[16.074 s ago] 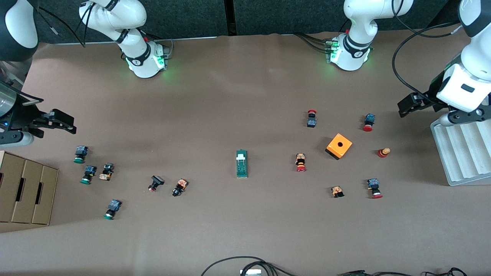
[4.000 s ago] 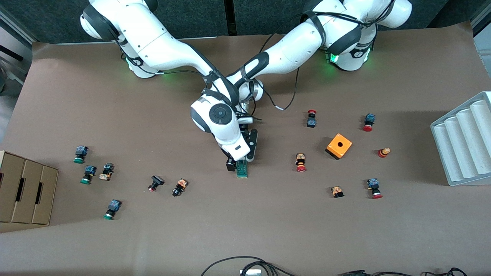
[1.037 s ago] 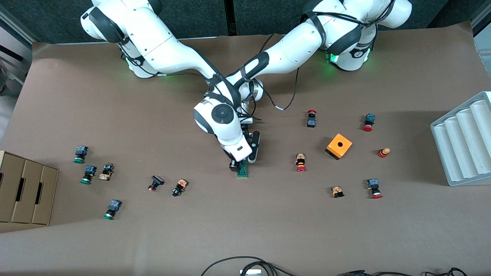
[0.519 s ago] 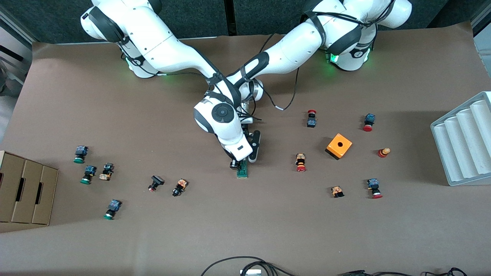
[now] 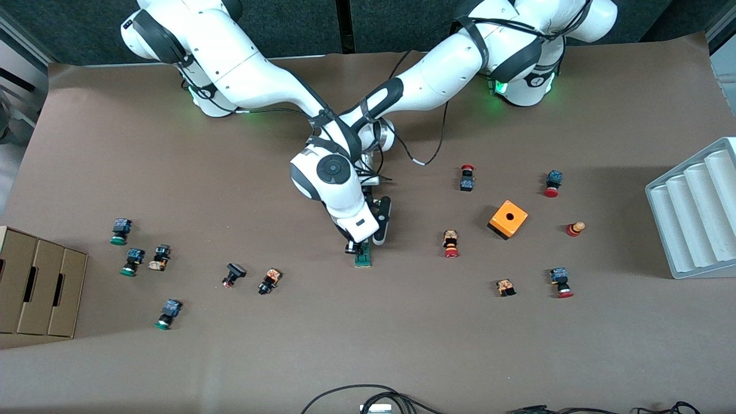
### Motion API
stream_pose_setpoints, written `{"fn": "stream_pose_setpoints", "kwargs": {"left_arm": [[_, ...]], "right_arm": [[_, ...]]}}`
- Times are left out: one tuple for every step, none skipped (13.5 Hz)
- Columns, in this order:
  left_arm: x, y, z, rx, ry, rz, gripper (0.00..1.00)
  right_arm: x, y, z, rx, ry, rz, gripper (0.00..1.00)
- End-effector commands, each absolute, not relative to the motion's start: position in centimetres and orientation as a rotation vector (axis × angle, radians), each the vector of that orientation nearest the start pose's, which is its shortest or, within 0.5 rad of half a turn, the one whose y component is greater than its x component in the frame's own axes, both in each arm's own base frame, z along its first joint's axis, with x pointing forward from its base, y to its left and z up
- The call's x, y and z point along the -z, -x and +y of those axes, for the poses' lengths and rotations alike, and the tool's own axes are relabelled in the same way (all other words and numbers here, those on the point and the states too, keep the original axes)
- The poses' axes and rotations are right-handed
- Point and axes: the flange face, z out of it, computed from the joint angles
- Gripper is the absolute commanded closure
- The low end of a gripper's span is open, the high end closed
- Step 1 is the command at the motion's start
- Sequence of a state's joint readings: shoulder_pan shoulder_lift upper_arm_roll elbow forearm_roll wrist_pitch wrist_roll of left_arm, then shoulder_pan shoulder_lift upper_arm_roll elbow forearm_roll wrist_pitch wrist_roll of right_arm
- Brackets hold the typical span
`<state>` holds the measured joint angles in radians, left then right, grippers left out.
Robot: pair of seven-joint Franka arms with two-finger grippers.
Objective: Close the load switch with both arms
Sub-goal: 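Grasp the white toggle with the right gripper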
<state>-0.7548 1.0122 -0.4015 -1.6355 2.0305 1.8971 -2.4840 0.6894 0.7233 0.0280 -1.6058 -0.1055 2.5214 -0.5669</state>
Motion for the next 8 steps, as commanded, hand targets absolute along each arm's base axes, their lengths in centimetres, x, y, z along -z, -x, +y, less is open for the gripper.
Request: {"fn": "stream_pose_setpoints", "kwargs": {"left_arm": [[-5.22, -34.92, -56.51, 1.822, 2.569, -0.013, 0.38], [-5.22, -34.92, -56.5, 1.82, 2.569, -0.015, 0.37], [-5.32, -34.95, -56.54, 1.823, 2.568, -0.014, 0.38], [-5.23, -34.92, -56.51, 1.822, 2.569, -0.013, 0.37], [-5.22, -34.83, -56.56, 1.822, 2.569, -0.011, 0.38], [-5.22, -34.83, -56.56, 1.822, 2.569, -0.011, 0.37], [-5.22, -34.83, -56.56, 1.821, 2.57, -0.013, 0.38], [-5.22, -34.83, -56.56, 1.822, 2.569, -0.011, 0.38]], "right_arm": [[-23.52, -54.89, 46.26, 0.367, 2.482, -2.009, 0.52], [-23.63, -54.97, 46.19, 0.369, 2.482, -2.009, 0.52], [-23.73, -55.05, 46.1, 0.369, 2.483, -2.009, 0.52], [-23.84, -55.06, 46.11, 0.371, 2.482, -2.009, 0.52], [-23.84, -55.13, 46.03, 0.371, 2.484, -2.007, 0.53], [-23.84, -55.13, 46.03, 0.371, 2.484, -2.007, 0.55], [-23.84, -55.13, 46.03, 0.372, 2.485, -2.007, 0.58], [-23.84, -55.05, 46.12, 0.374, 2.479, -2.03, 0.59]]}}
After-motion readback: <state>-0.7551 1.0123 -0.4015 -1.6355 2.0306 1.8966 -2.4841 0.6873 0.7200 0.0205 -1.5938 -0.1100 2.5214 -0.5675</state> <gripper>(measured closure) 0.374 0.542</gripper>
